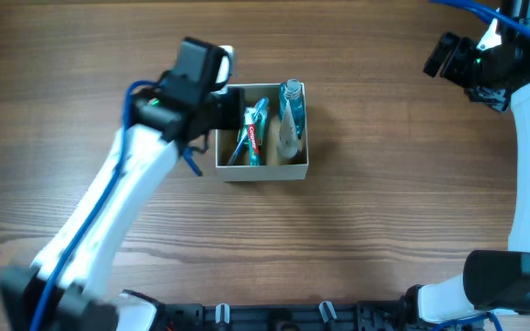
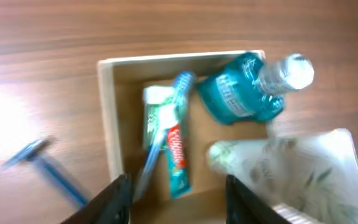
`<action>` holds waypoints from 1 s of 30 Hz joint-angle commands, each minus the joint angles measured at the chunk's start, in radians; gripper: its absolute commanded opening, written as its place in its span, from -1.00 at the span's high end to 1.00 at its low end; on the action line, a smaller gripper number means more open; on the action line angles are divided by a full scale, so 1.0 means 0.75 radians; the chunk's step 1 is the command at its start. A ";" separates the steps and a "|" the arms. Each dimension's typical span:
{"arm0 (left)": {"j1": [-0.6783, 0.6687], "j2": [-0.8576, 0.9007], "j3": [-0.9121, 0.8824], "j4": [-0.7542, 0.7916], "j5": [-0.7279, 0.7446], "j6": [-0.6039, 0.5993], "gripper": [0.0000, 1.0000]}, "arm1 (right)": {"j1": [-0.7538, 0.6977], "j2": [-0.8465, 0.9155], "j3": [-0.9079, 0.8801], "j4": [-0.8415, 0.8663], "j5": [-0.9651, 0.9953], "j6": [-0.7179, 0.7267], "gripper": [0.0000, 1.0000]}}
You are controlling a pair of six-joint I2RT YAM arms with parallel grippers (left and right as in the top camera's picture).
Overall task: Pack container
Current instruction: 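Place the toothpaste tube upright into the box, then grasp the blue razor with the left gripper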
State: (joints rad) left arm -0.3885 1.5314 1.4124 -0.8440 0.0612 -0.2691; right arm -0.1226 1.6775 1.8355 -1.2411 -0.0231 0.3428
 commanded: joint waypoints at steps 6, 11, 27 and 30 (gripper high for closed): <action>0.258 -0.019 -0.097 -0.186 -0.247 -0.388 -0.12 | 0.001 0.001 0.020 -0.001 -0.011 -0.003 -1.00; 0.339 0.114 -0.289 -0.034 -0.206 -0.636 -0.22 | 0.001 0.001 0.020 -0.001 -0.011 -0.002 -0.99; 0.360 0.469 -0.363 0.224 -0.043 -0.710 0.14 | 0.001 0.001 0.020 -0.001 -0.011 -0.002 -1.00; 0.360 0.481 -0.375 0.225 -0.043 -0.710 0.15 | 0.001 0.001 0.020 -0.001 -0.011 -0.003 -1.00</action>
State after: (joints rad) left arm -0.1223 1.8778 1.1473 -0.6785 0.0078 -0.7803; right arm -0.1226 1.6779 1.8355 -1.2419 -0.0231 0.3428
